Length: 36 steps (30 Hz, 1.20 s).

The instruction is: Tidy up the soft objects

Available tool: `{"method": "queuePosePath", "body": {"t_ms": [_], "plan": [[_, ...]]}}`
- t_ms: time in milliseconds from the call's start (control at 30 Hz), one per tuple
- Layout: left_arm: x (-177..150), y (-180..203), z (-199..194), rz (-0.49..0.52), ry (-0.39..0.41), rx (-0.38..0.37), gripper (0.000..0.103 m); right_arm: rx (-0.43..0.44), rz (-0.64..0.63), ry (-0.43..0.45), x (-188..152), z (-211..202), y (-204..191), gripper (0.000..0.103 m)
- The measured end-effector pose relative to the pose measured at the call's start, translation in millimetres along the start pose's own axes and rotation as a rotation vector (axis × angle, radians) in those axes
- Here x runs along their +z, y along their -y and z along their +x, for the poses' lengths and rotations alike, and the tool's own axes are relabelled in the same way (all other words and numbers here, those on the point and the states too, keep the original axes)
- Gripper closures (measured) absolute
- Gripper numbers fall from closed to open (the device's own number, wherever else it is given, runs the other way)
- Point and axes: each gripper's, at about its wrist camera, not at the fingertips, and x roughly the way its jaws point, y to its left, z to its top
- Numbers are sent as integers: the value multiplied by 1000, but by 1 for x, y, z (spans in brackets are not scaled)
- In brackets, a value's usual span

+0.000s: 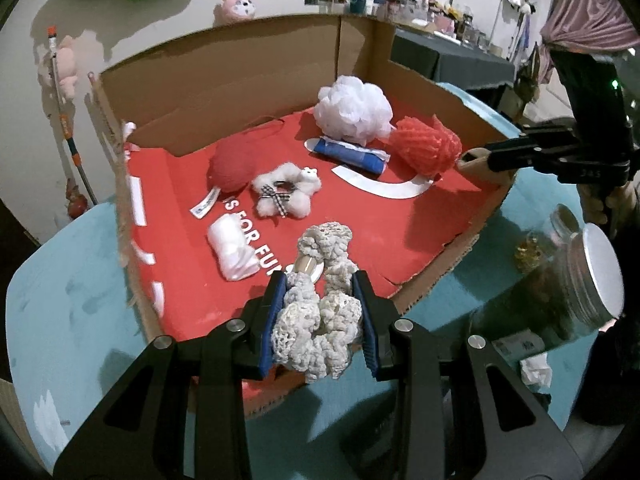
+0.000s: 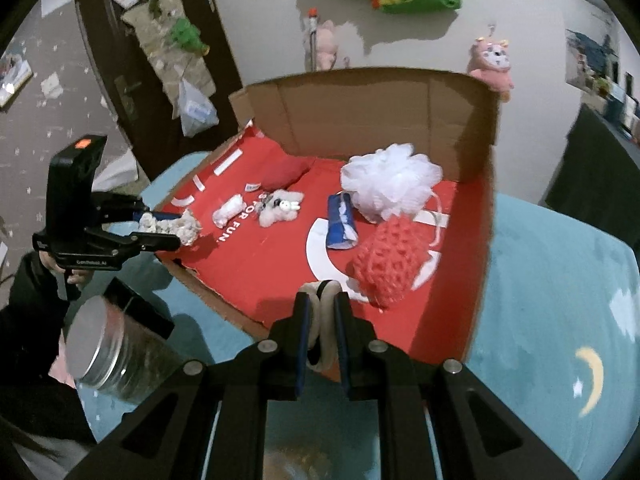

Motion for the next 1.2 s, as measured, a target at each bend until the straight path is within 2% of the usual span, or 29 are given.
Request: {"method": "queuePosePath", "body": {"t_ms": [333, 567, 967, 1200], "plan": [[18, -4, 36, 28, -104, 22, 71, -24, -145, -138, 30, 53, -21, 89], [20, -9, 53, 37, -160, 39, 71, -32, -185, -193, 37, 74, -28, 89], [26, -9, 63, 56, -189, 48, 71, -46, -212, -247, 44, 90, -26, 88], [28, -10, 63, 55, -189, 50, 69, -58, -220, -262, 44, 93, -25, 82]]}}
